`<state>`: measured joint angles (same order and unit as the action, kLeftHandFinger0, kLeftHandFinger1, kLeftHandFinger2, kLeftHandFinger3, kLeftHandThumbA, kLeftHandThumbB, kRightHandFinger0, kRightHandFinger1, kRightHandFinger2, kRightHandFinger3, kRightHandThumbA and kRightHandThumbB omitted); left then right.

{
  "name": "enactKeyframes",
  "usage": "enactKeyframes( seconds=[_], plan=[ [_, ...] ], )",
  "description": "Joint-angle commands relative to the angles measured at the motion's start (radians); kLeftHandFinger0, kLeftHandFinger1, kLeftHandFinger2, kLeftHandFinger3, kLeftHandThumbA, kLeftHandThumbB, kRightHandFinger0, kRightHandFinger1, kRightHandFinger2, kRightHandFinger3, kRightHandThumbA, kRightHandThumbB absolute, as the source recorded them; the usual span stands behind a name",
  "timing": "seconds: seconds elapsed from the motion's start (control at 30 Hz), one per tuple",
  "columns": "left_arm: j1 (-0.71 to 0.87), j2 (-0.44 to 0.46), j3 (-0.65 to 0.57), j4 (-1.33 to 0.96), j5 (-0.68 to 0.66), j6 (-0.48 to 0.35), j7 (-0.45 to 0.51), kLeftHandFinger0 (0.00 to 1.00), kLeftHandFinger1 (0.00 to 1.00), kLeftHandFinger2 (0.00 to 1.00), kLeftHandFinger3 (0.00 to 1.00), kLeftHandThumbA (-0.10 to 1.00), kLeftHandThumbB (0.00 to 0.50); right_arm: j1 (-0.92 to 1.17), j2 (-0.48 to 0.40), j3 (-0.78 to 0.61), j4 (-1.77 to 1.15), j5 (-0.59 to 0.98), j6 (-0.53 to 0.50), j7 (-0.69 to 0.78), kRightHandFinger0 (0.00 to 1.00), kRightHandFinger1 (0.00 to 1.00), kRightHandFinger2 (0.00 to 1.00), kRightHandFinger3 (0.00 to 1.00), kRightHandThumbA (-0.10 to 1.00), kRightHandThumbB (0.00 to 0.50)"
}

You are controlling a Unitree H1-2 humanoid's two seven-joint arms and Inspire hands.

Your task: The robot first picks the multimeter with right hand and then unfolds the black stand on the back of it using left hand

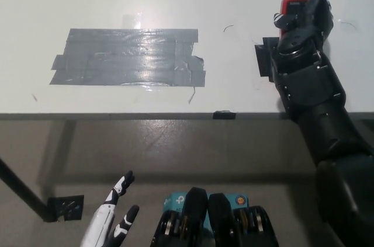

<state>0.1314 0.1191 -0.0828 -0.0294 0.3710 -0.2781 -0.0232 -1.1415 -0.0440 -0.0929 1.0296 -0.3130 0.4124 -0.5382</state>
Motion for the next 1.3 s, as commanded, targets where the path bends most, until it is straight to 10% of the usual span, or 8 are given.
enactKeyframes(
  seconds=[0.0,0.67,0.7,0.73,0.8,0.87,1.1,1.27],
  plan=[
    [-0.010,0.008,0.006,-0.026,0.016,-0.021,0.033,1.00,1.00,1.00,1.00,1.00,0.137,-0.037,0.001,-0.003,0.035,0.055,-0.006,0.043,1.00,1.00,1.00,1.00,0.77,0.500],
    [-0.031,0.016,0.012,-0.032,0.012,-0.015,0.023,1.00,1.00,1.00,1.00,1.00,0.153,-0.044,-0.062,0.211,0.337,-0.045,0.058,0.378,1.00,1.00,1.00,1.00,0.64,0.480],
    [-0.041,0.016,0.011,-0.033,0.014,-0.008,0.019,1.00,1.00,1.00,1.00,1.00,0.137,-0.023,-0.056,0.250,0.333,-0.083,0.040,0.291,0.07,0.21,0.39,1.00,-0.01,0.339],
    [-0.045,0.017,0.010,-0.034,0.015,-0.005,0.018,1.00,1.00,1.00,1.00,1.00,0.136,-0.015,-0.054,0.276,0.334,-0.092,0.031,0.253,0.00,0.01,0.22,1.00,-0.04,0.292],
    [-0.045,0.017,0.010,-0.034,0.015,-0.004,0.018,1.00,1.00,1.00,1.00,1.00,0.136,-0.017,-0.056,0.295,0.340,-0.077,0.029,0.252,0.00,0.00,0.12,1.00,-0.04,0.283],
    [-0.047,0.016,0.011,-0.021,0.012,-0.029,0.029,1.00,1.00,1.00,1.00,1.00,0.135,0.009,-0.061,0.301,0.332,-0.062,-0.025,0.211,0.22,0.28,0.42,0.98,-0.06,0.260],
    [-0.055,0.021,0.017,-0.030,0.008,-0.018,0.023,1.00,1.00,1.00,1.00,1.00,0.137,0.013,-0.063,0.287,0.339,-0.038,-0.050,0.189,0.19,0.23,0.38,0.96,-0.06,0.278],
    [-0.071,0.022,0.021,-0.024,0.002,-0.013,0.022,1.00,1.00,1.00,1.00,1.00,0.144,0.013,-0.072,0.247,0.330,-0.004,-0.075,0.166,0.41,0.47,0.58,0.88,-0.10,0.271]
  ],
)
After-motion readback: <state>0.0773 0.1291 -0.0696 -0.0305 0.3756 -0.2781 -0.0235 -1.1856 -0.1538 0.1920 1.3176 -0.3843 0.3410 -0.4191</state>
